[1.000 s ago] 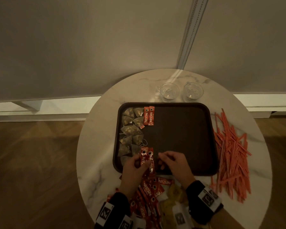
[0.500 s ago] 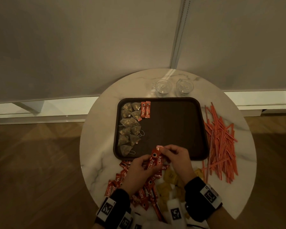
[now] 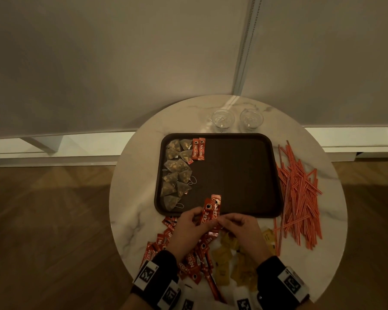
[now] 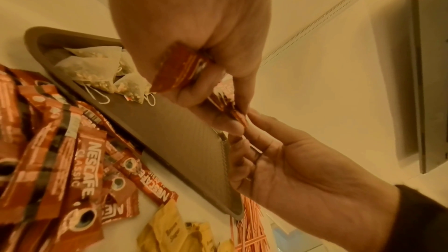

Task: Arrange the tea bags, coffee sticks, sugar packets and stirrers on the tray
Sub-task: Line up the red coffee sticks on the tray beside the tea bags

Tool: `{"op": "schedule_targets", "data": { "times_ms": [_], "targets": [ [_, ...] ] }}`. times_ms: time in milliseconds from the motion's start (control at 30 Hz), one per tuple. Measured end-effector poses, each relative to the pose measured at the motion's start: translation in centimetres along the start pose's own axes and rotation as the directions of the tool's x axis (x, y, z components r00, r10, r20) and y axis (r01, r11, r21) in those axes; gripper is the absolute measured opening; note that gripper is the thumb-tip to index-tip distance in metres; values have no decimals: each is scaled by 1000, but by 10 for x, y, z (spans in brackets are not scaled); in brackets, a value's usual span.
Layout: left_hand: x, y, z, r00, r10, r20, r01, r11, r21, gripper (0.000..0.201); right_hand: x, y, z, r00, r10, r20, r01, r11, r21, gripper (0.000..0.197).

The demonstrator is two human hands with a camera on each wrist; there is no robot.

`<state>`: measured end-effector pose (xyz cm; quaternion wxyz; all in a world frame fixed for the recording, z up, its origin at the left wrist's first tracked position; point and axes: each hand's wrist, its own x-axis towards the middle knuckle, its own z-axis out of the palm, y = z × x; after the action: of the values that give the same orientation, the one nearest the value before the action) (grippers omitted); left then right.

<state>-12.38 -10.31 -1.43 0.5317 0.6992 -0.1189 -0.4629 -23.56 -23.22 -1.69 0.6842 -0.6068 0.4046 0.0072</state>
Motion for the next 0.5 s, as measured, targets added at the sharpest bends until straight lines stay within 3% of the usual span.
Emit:
{"op": "schedule_targets", "data": {
  "times_ms": [200,300,500],
  "targets": [
    [7,-6,1,999,-45,-4,44,999,-31,22,14,-3,-9,996,35,79,-36,999,20,13],
    [18,-8,-1,993,-94,-77,87,991,-97,17,30,-6,-18,999,36,38,-36,999,10,13],
    [45,-6,-11,969,-204,-141,165,955,-245,18,106,-3,-34,998,59,-19,-62,957,-283,14]
  ]
}}
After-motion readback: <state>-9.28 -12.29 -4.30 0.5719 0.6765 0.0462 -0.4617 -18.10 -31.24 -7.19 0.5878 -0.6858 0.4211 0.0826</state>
